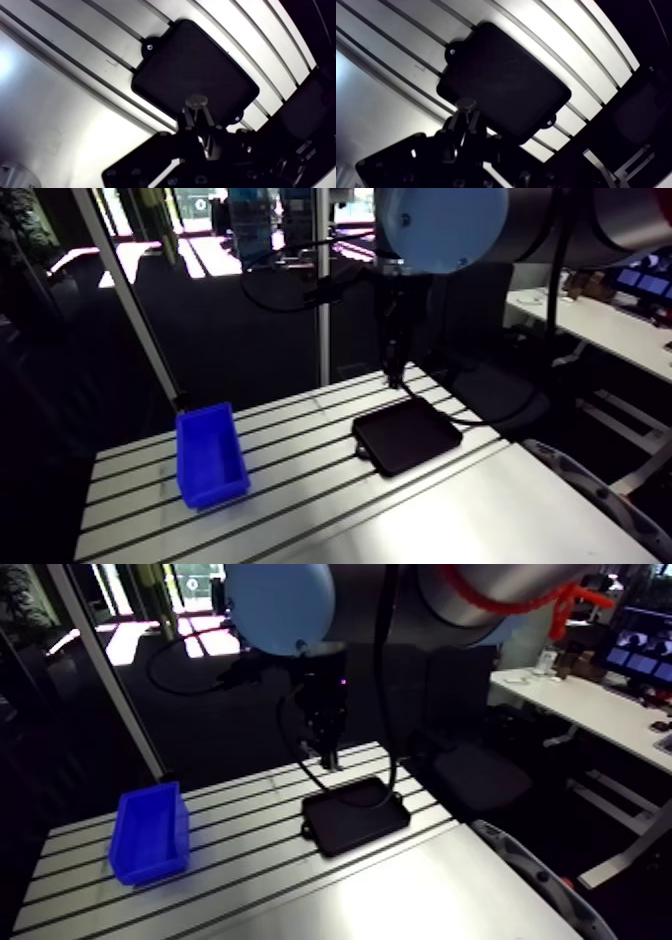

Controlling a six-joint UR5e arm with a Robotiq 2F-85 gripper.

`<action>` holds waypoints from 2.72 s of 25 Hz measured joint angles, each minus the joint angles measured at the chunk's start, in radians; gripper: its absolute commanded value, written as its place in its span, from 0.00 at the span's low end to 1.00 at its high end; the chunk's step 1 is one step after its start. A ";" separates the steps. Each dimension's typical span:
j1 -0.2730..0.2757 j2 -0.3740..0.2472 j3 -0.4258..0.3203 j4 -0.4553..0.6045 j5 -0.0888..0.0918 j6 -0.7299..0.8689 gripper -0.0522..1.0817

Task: Pick up the M10 bolt from the tray and put it into the blue bin.

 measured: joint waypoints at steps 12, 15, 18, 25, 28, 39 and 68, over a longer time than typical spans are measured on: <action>0.106 -0.090 -0.114 0.182 0.017 0.251 0.98; 0.150 -0.084 -0.149 0.198 0.019 0.272 0.98; 0.197 -0.066 -0.191 0.208 0.021 0.282 0.98; 0.305 -0.003 -0.284 0.219 0.029 0.259 0.99; 0.350 0.029 -0.315 0.218 0.042 0.202 0.99; 0.469 0.130 -0.360 0.206 0.088 -0.149 0.98; 0.528 0.280 -0.243 -0.032 0.066 -0.296 0.97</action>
